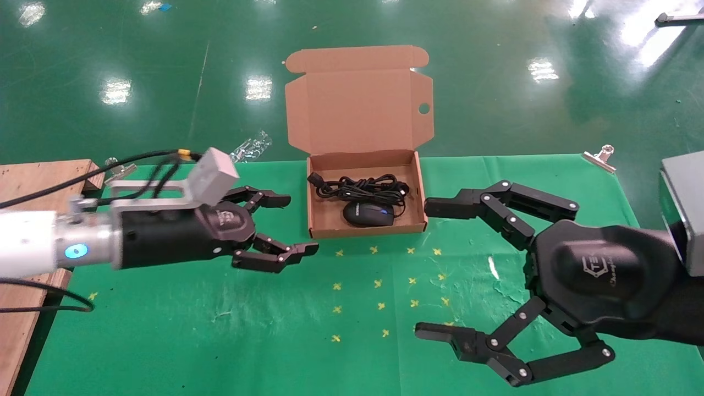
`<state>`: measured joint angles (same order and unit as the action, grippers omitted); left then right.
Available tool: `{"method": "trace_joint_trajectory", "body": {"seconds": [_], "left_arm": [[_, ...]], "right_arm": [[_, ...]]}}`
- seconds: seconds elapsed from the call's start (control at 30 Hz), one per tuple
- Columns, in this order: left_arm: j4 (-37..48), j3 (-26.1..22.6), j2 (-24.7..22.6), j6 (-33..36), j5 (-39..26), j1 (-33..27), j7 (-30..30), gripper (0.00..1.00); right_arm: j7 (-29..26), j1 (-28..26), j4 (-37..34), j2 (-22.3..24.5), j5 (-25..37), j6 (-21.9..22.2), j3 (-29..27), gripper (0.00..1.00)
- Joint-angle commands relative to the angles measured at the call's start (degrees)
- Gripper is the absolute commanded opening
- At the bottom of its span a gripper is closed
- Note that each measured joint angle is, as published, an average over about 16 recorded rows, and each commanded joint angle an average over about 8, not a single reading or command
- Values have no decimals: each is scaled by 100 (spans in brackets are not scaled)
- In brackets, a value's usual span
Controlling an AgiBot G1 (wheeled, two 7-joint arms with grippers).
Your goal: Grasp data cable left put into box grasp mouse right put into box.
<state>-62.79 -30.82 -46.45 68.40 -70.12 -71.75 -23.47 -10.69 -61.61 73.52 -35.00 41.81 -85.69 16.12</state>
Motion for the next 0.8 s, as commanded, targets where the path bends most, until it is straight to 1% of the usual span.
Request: {"method": "trace_joint_trajectory", "body": {"seconds": [0.03,0.43,0.57,0.67,0.8], "left_arm": [[-121,167,129,195,318,115,143,100],[-848,1162,898,1359,2220,800,999,100],[-1046,1435,1106,1677,2749,985,1226,100],[-1148,1579,1213,1844,3038,1080,1323,100],[-1196,1649,1265,1926,3184,1128,1354,100]], "right_arm": [[0,0,0,0,-1,0,1,100],[3,-1,0,3,-4,3,6,100],[4,0,2,5,-7,2,6,100],[5,3,5,7,-11,1,6,100],[5,4,7,9,-13,0,5,100]]}}
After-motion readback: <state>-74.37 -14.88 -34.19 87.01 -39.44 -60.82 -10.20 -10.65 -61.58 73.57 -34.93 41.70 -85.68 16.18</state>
